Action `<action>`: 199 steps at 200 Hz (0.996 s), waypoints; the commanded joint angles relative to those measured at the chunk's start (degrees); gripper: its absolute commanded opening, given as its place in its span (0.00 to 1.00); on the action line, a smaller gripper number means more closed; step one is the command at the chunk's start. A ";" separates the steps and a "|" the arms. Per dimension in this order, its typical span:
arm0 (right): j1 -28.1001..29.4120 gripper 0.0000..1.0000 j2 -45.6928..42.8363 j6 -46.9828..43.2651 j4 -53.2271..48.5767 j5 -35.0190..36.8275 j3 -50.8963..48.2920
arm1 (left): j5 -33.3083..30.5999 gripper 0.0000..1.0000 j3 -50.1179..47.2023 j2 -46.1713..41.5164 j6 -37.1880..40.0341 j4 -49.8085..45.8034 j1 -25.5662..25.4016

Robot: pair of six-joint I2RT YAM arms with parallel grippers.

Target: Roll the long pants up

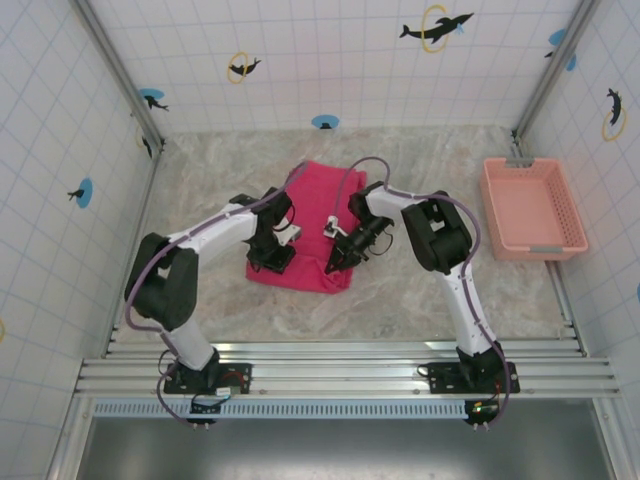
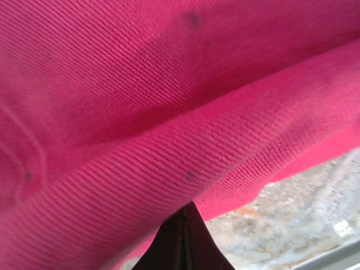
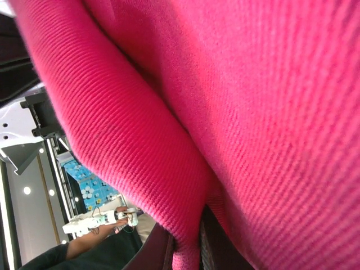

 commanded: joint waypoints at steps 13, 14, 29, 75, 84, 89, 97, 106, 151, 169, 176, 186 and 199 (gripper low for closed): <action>-3.15 0.20 -2.34 -1.36 -2.94 9.17 3.77 | -0.44 0.00 6.15 7.63 -0.35 0.28 -0.04; -3.24 0.20 -2.53 -1.50 -3.19 9.74 3.97 | -0.47 0.00 6.50 7.90 -0.27 0.21 -0.05; -4.06 0.30 -4.99 -2.71 -6.69 21.10 7.08 | -0.51 0.00 8.75 10.44 0.41 -0.74 -0.06; -2.26 0.49 -16.93 -4.67 -6.62 41.93 8.65 | 0.20 0.00 13.31 14.55 2.67 -2.36 -0.06; 0.00 0.51 -19.87 -5.80 -4.65 44.39 6.60 | 0.55 0.00 13.87 15.07 3.04 -2.73 -0.08; 1.30 0.53 -21.41 -6.55 -3.58 47.25 4.93 | 0.73 0.00 14.09 15.39 3.27 -2.86 -0.02; 4.07 0.54 -23.77 -8.05 -1.16 48.83 2.11 | 0.83 0.00 14.65 15.91 3.62 -3.31 0.04; 7.38 0.57 -26.28 -9.58 2.18 51.23 -1.68 | 1.02 0.00 15.15 16.39 4.01 -3.75 -0.06; 23.05 0.68 -29.98 -16.49 16.77 65.21 -15.42 | 1.29 0.00 17.68 18.31 6.71 -5.89 -0.06; 25.24 0.67 -29.32 -17.31 23.54 68.42 -19.11 | 1.53 0.00 18.19 18.79 7.53 -6.65 -0.06; 25.66 0.66 -28.69 -17.88 25.66 69.99 -19.99 | 1.63 0.00 18.34 18.89 7.71 -6.96 -0.06; 25.75 0.66 -27.14 -18.13 27.29 71.49 -19.88 | 1.80 0.00 18.53 18.98 7.81 -7.30 -0.01; 25.35 0.64 -25.37 -18.79 28.91 72.28 -19.60 | 1.93 0.00 18.73 18.98 8.74 -7.71 -0.02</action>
